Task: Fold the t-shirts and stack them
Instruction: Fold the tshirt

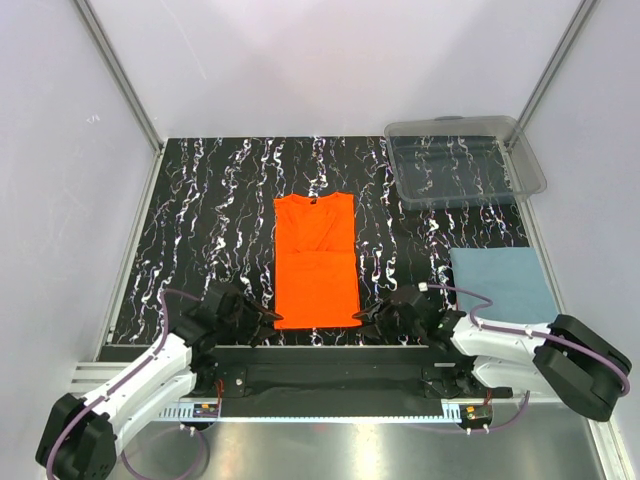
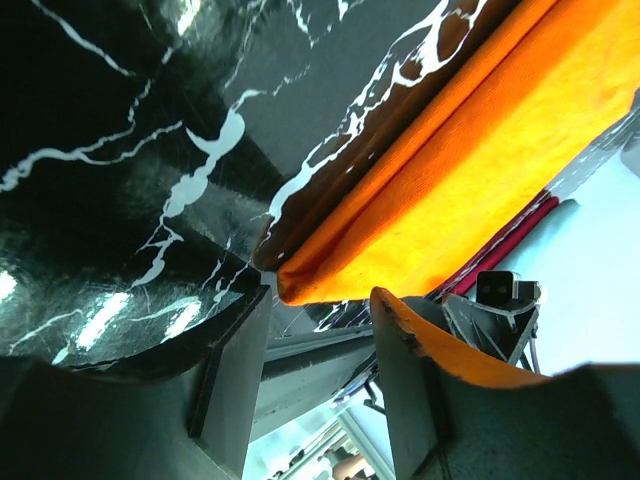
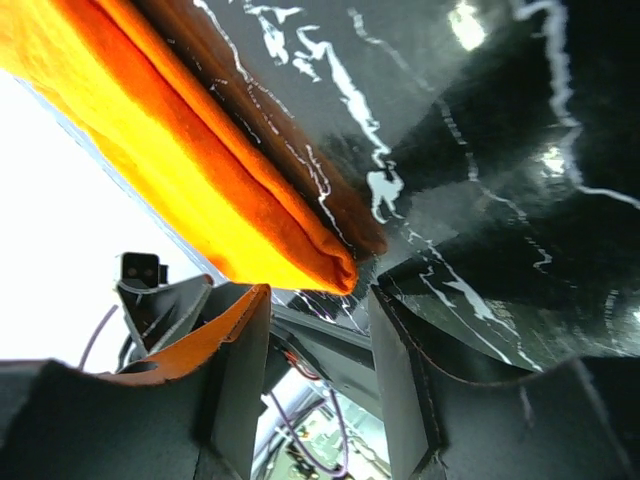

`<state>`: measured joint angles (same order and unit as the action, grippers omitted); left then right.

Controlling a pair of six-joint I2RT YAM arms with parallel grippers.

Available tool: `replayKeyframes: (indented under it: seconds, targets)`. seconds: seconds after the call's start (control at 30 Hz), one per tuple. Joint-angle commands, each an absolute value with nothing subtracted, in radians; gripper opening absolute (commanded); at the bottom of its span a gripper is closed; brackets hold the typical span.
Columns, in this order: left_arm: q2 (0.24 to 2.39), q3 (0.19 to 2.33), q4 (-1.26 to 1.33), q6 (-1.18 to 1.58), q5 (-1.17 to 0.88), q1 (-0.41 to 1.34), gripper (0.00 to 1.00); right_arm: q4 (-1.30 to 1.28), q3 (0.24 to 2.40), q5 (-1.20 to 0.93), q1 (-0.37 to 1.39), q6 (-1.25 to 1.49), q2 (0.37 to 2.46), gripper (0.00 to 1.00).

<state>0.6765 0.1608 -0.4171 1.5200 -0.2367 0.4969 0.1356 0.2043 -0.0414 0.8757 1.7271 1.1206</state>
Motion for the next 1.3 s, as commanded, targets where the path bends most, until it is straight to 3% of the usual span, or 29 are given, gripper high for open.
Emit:
replayKeyframes:
  seconds: [0.0,0.6,0.97,1.07,1.1,1.17,1.27]
  targets:
    - [0.703,0.129,-0.571,1.520,-0.203,0.511,0.52,0.032,0.147,0.071,0.884,1.770,1.118,0.50]
    - [0.741,0.126,-0.594,1.600,-0.161,0.520,0.50,0.074,0.161,0.077,0.885,1.776,1.210,0.45]
    - [0.745,0.100,-0.515,1.575,-0.094,0.519,0.27,0.090,0.169,0.071,0.884,1.769,1.253,0.27]
    - [0.752,0.101,-0.488,1.552,-0.097,0.517,0.12,0.089,0.167,0.058,0.884,1.758,1.250,0.16]
    - [0.753,0.115,-0.486,1.543,-0.100,0.518,0.00,0.089,0.169,0.054,0.884,1.749,1.246,0.12]
    - [0.747,0.133,-0.488,1.514,-0.115,0.517,0.00,0.069,0.182,0.035,0.884,1.701,1.223,0.02]
    - [0.721,0.184,-0.515,1.470,-0.124,0.518,0.00,0.035,0.213,0.003,0.885,1.623,1.192,0.00]
